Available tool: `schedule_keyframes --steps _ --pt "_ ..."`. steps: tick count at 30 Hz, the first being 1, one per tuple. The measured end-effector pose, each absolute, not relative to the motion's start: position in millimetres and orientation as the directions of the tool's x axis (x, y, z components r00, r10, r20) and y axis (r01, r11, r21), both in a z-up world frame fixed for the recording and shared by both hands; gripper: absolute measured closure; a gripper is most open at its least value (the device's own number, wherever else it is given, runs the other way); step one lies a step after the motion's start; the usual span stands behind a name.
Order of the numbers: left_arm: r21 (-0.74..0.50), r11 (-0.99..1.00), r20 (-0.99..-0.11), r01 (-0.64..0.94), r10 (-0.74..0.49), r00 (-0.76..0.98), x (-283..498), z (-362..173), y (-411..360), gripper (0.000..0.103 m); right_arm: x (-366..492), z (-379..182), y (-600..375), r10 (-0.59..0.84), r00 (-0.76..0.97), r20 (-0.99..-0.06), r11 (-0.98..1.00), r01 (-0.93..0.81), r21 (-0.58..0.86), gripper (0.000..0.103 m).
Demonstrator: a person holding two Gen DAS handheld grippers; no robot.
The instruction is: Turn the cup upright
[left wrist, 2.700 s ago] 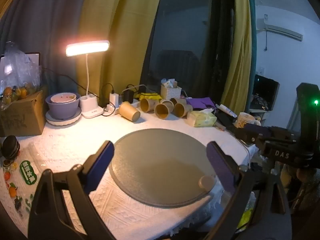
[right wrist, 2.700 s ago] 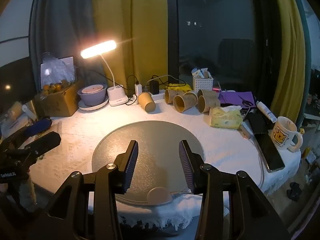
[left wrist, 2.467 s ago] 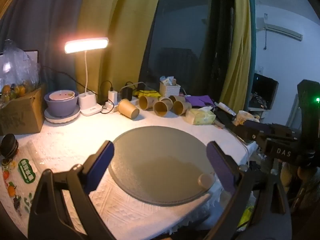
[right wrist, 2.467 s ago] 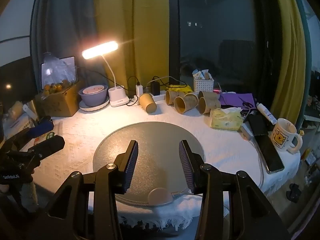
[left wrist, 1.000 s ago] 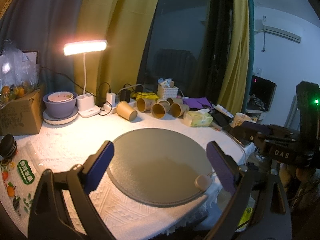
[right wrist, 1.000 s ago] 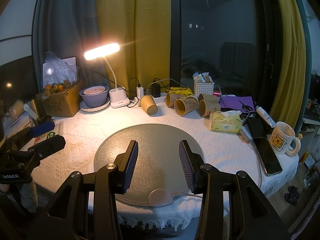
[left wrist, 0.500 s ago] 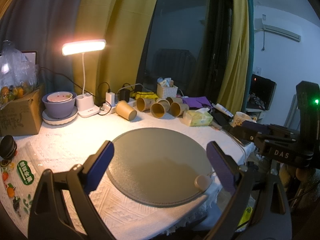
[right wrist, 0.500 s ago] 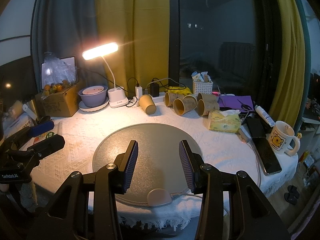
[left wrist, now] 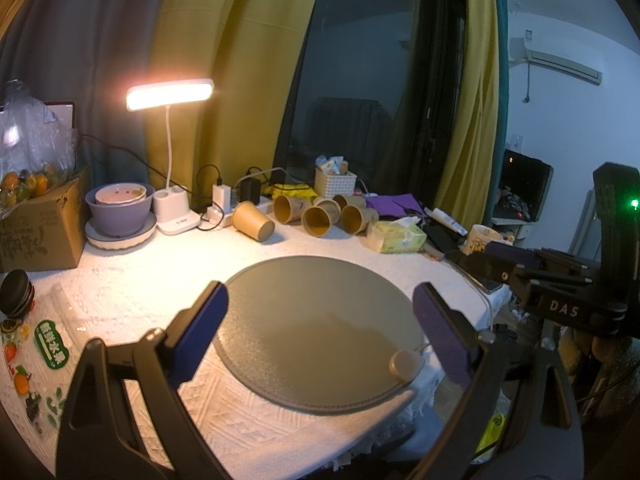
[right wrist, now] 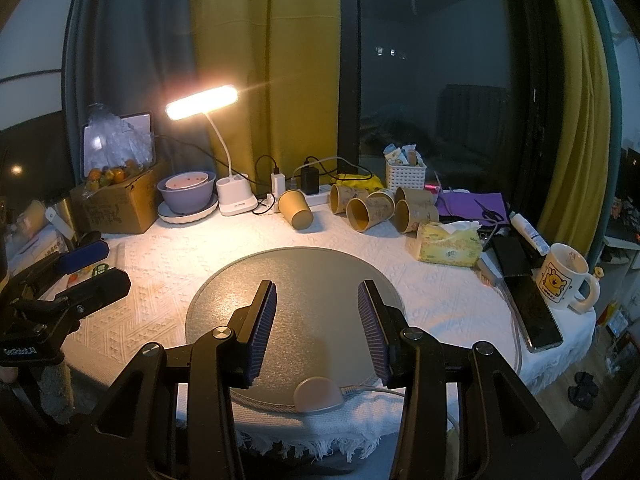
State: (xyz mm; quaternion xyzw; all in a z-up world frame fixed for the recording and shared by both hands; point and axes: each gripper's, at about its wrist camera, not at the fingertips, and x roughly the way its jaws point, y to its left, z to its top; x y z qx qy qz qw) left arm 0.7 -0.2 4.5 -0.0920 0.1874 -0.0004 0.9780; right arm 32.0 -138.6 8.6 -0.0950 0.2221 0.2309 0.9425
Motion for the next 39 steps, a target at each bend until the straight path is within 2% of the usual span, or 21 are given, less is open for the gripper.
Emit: schedule_keyframes --steps 18,31,39 --pt "-0.161 0.987 -0.368 -0.016 -0.045 0.929 9 5 2 0.009 35 12 -138 0.389 0.798 -0.46 0.875 -0.476 -0.087 0.058" --pt "-0.121 0.992 -0.488 0.03 -0.086 0.868 95 -17 5 0.009 107 -5 -138 0.369 0.776 -0.511 0.882 -0.467 -0.072 0.058" --pt "-0.11 0.993 -0.533 0.049 -0.101 0.84 151 -21 5 0.009 155 -13 -142 0.357 0.768 -0.533 0.891 -0.451 -0.054 0.058"
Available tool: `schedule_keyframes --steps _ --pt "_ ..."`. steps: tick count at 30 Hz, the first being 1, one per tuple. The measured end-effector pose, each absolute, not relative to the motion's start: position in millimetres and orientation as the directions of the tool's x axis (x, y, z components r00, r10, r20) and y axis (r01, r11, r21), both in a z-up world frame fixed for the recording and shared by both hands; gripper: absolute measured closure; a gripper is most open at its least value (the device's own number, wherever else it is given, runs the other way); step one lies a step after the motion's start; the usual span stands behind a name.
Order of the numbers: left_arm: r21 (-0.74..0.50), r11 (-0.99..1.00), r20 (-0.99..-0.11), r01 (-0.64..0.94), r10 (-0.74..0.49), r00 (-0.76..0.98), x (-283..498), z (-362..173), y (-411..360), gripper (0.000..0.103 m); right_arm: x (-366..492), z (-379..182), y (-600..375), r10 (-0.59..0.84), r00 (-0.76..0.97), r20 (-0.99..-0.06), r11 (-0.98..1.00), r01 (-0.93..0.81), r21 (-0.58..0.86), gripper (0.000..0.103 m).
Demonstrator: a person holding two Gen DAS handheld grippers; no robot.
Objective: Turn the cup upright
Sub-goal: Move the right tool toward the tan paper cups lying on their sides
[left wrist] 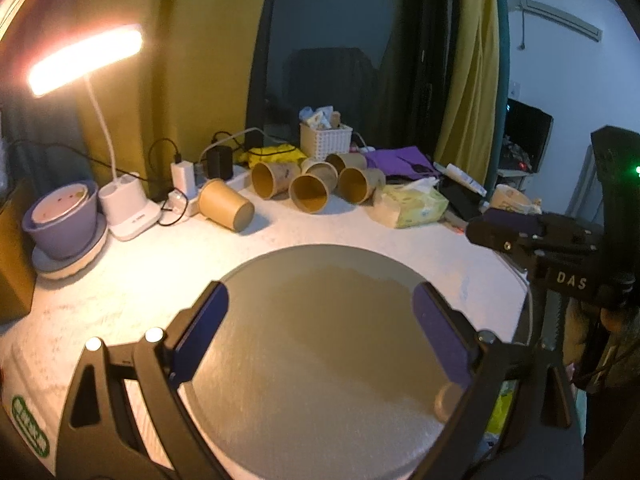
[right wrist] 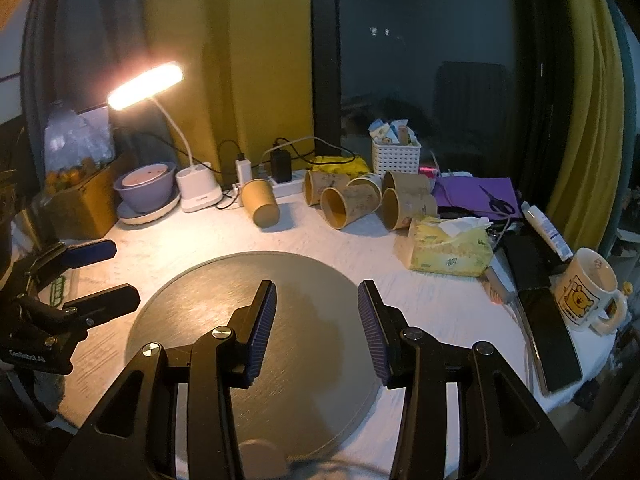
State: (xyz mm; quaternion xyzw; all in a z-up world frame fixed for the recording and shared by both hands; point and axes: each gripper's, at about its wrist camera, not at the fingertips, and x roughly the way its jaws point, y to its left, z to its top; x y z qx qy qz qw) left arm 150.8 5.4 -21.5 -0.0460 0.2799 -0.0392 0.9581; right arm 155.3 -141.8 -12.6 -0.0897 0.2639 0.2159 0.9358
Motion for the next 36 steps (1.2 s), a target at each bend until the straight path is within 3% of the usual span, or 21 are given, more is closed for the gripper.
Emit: schedule_keyframes --steps 15,36 --pt "-0.079 0.994 -0.6 0.078 -0.109 0.793 252 -34 -1 0.009 247 -21 -156 0.341 0.756 -0.559 0.902 -0.43 -0.032 0.058" --pt "-0.035 0.992 -0.626 0.118 -0.114 0.772 388 -55 -12 0.009 363 -40 -159 0.341 0.729 -0.594 0.896 -0.444 -0.03 0.058"
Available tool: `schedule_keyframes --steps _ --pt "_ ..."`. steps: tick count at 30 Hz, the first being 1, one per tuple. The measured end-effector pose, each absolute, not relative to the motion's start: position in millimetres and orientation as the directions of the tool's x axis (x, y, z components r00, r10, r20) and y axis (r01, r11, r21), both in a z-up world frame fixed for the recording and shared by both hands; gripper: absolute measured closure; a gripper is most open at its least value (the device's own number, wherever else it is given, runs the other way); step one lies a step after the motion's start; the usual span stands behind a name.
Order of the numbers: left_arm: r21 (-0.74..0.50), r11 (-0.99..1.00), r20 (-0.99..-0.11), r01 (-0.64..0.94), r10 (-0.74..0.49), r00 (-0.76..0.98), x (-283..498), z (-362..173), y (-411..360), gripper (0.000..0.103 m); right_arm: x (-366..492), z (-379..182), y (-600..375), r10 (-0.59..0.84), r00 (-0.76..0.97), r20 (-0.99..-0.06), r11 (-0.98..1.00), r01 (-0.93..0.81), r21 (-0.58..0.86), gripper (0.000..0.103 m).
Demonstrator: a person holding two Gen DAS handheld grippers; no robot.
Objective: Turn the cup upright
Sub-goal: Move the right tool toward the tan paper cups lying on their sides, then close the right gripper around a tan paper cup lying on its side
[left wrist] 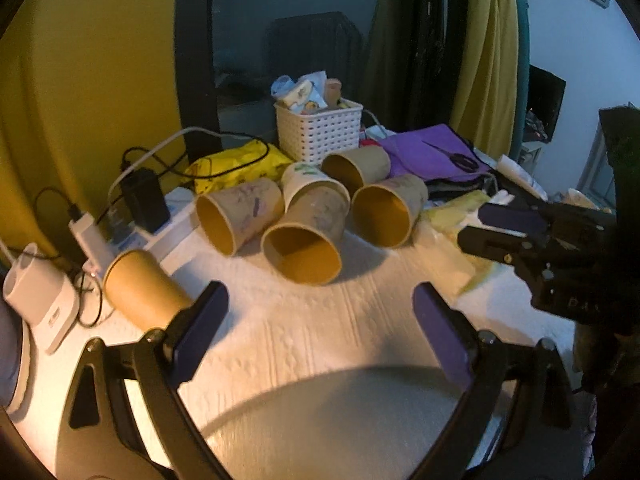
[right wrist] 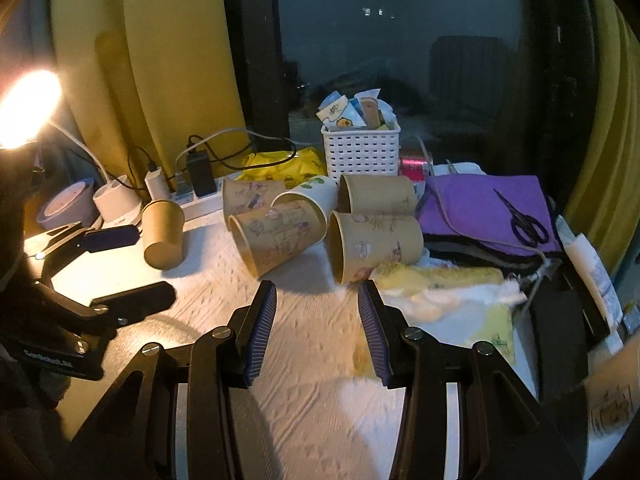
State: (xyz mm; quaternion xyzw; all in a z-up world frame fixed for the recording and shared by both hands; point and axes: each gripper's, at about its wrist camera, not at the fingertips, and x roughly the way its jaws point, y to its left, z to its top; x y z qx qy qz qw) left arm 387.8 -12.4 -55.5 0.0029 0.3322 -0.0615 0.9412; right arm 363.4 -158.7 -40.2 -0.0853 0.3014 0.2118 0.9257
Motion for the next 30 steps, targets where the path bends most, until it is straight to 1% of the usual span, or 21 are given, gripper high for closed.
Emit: schedule_keyframes --steps 6,13,17,20,23,26,27,28,29,30 --pt "-0.012 0.993 -0.625 0.121 -0.102 0.774 429 -64 -14 0.009 384 -45 -152 0.349 0.723 -0.596 0.89 -0.454 -0.03 0.058" --pt "0.024 0.992 -0.612 0.125 -0.084 0.786 466 -71 -19 0.009 406 -53 -158 0.329 0.719 -0.612 0.906 -0.424 -0.011 0.058" --pt "0.049 0.99 -0.629 0.133 -0.073 0.774 483 -81 -20 0.009 416 -56 -165 0.323 0.718 -0.617 0.913 -0.409 0.002 0.058" --pt "0.046 0.988 -0.654 0.149 -0.083 0.752 490 -89 -21 0.009 422 -59 -168 0.32 0.716 -0.62 0.917 -0.398 0.013 0.058" --pt "0.07 0.981 -0.67 0.182 -0.089 0.737 492 -97 -27 0.009 427 -62 -172 0.315 0.713 -0.627 0.923 -0.384 0.027 0.058" --pt "0.056 0.978 -0.7 0.202 -0.106 0.706 495 -105 -29 0.009 428 -64 -175 0.311 0.713 -0.628 0.927 -0.372 0.037 0.058" --pt "0.055 0.977 -0.705 0.205 -0.107 0.701 496 -107 -29 0.013 429 -63 -175 0.31 0.714 -0.628 0.928 -0.37 0.037 0.058" --pt "0.058 0.976 -0.708 0.208 -0.107 0.698 494 -108 -29 0.026 428 -63 -176 0.308 0.716 -0.627 0.929 -0.368 0.036 0.058" --pt "0.06 0.974 -0.717 0.219 -0.111 0.688 493 -109 -31 0.029 428 -63 -176 0.306 0.717 -0.626 0.93 -0.367 0.035 0.058" --pt "0.06 0.973 -0.718 0.224 -0.114 0.686 493 -109 -32 0.03 426 -62 -176 0.305 0.718 -0.626 0.93 -0.365 0.034 0.058"
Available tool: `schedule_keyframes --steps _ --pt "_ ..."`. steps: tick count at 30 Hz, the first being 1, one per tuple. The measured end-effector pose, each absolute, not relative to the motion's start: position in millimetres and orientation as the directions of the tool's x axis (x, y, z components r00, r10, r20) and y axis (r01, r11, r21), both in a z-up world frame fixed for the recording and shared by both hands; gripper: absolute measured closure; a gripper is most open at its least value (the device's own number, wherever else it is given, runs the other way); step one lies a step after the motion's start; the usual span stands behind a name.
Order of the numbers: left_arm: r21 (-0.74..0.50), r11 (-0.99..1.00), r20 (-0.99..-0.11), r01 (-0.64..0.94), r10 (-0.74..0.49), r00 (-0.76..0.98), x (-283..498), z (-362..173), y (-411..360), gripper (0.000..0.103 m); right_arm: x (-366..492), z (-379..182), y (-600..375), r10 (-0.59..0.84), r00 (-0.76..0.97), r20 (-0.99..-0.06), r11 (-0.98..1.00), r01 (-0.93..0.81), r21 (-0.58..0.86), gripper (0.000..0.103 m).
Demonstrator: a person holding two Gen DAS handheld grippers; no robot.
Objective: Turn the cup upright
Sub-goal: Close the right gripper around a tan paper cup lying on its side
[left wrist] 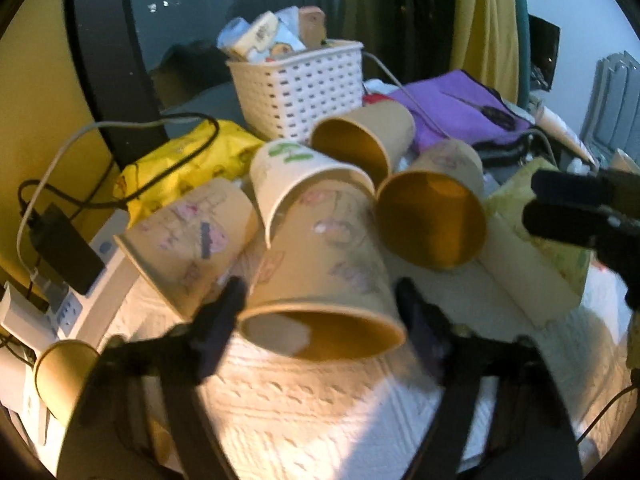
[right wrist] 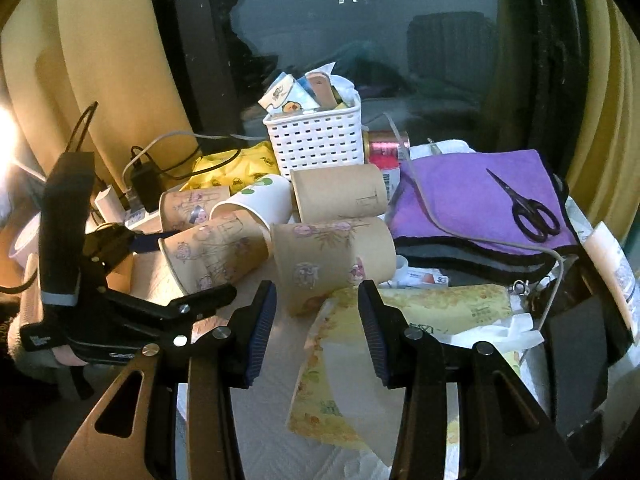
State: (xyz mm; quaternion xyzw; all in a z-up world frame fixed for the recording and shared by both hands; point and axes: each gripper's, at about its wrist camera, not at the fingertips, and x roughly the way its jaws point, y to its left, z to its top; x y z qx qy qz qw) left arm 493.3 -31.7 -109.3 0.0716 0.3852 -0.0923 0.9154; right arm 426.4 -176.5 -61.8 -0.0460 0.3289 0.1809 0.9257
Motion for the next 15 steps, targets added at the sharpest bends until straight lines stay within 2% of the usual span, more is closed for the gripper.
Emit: schedule_keyframes --steps 11,15 --pt "-0.014 0.954 -0.713 0.298 -0.219 0.666 447 -86 -30 0.032 393 -48 -182 0.291 0.737 -0.61 0.938 -0.347 0.028 0.058" --pt "-0.092 0.943 -0.712 0.321 -0.288 0.641 415 -78 -29 0.032 374 -47 -182 0.292 0.728 -0.621 0.937 -0.348 0.033 0.058"
